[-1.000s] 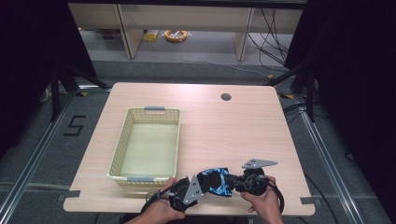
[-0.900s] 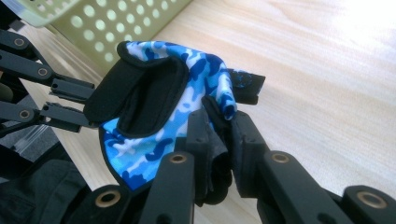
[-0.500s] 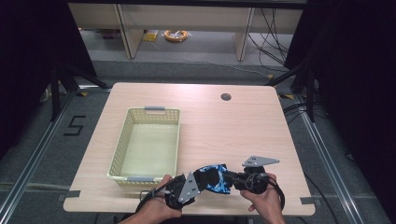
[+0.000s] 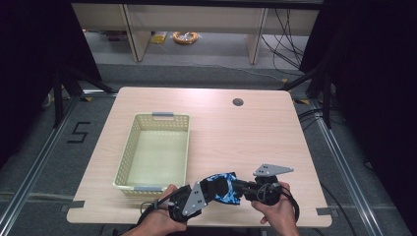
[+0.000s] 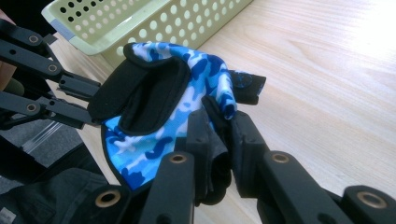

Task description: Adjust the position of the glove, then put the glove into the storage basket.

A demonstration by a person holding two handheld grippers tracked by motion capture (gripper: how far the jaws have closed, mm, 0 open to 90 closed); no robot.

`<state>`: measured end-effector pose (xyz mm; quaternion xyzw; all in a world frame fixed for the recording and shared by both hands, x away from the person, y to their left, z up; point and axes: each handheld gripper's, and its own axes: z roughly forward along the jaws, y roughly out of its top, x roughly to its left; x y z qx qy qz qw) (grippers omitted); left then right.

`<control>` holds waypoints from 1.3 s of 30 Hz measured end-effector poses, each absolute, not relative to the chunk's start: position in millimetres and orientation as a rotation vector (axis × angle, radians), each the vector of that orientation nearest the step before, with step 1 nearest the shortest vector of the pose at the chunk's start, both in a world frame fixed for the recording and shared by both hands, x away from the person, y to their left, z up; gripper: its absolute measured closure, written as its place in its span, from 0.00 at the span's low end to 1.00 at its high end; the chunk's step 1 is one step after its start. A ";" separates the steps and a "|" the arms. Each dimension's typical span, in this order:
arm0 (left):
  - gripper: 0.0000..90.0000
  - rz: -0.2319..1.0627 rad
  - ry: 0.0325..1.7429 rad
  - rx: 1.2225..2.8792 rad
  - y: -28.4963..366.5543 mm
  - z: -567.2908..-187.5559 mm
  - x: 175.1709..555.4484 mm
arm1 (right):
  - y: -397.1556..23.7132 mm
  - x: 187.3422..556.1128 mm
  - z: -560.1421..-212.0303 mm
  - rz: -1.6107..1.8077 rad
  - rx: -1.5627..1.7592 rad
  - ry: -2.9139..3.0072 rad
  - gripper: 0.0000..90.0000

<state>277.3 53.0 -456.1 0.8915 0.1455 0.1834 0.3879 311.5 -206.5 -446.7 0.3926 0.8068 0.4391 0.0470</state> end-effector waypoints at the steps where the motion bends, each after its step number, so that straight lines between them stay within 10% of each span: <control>1: 0.90 0.467 0.366 2.261 52.9 -457.0 277.6 | -206.3 312.0 -447.3 1.339 1.189 2.456 0.89; 39: 0.90 0.552 0.435 2.195 99.0 -396.9 283.5 | -167.1 334.2 -383.5 1.409 1.055 2.473 0.89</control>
